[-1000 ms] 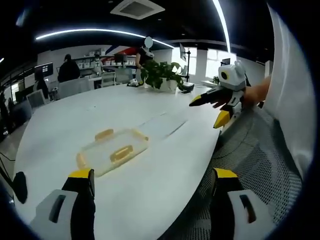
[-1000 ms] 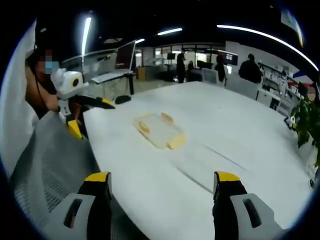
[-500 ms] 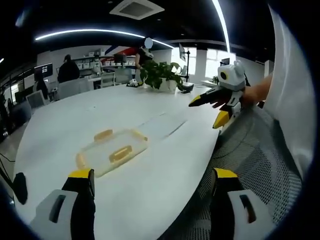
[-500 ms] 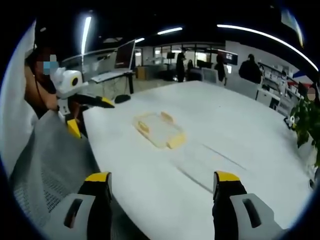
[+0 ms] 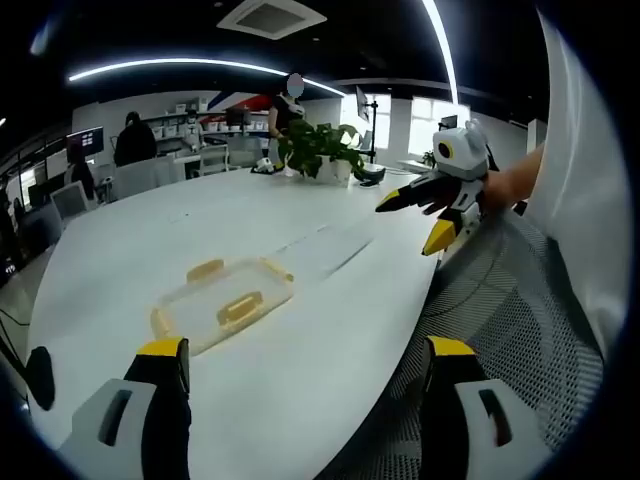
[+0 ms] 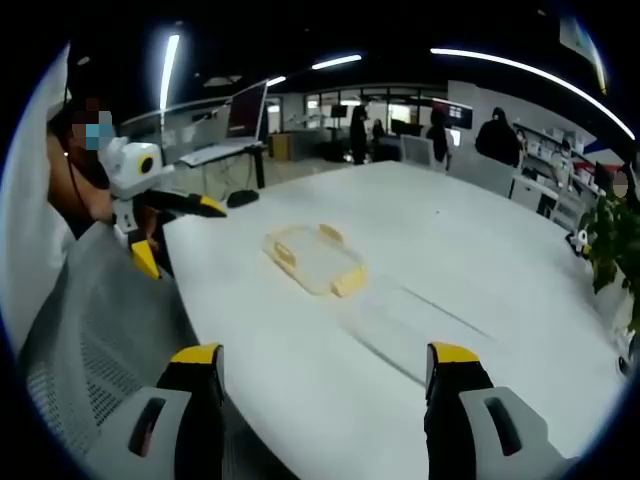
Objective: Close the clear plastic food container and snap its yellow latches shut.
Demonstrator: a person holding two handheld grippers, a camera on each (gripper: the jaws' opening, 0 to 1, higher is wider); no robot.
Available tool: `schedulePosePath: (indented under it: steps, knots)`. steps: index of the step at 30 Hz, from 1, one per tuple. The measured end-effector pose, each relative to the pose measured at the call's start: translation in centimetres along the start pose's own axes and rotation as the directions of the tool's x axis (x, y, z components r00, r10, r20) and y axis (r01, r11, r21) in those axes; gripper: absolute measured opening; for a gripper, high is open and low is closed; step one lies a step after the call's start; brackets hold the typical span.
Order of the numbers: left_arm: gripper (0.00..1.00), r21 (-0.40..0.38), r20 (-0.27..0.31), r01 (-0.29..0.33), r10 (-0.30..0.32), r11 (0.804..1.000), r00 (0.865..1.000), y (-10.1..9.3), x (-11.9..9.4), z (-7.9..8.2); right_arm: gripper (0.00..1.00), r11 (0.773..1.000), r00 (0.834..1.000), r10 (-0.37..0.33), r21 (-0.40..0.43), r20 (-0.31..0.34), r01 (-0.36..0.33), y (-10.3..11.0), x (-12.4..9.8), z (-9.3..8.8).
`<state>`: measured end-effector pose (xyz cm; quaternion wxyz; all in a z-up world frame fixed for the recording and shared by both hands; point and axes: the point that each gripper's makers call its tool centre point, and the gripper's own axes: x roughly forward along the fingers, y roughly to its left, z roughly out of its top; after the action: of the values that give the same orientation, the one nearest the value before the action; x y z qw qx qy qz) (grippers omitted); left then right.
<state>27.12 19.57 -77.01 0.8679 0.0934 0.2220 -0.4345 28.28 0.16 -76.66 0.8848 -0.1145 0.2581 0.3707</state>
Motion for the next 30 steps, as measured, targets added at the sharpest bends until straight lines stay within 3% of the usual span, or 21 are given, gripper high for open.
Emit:
schedulePosePath:
  steps: [30]
  knots:
    - [0.97, -0.009, -0.031, 0.049, -0.049, 0.999, 0.998, -0.7, -0.3, 0.2, 0.80, 0.996, 0.997, 0.075, -0.042, -0.036, -0.077, 1.5, 0.3, 0.5]
